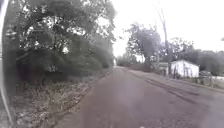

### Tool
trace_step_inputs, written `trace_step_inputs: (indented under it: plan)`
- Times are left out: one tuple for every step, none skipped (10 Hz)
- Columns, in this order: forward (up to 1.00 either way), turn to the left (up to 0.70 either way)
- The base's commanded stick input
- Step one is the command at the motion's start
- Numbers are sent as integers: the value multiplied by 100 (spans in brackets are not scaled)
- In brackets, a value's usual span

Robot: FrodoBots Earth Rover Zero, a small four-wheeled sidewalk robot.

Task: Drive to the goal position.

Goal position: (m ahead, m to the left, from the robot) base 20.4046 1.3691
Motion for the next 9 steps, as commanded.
trace_step_inputs:
  plan:
    - [70,1]
    - [70,1]
    - [70,1]
    - [70,1]
    - [70,1]
    - [70,1]
    - [70,1]
    - [70,1]
    - [70,1]
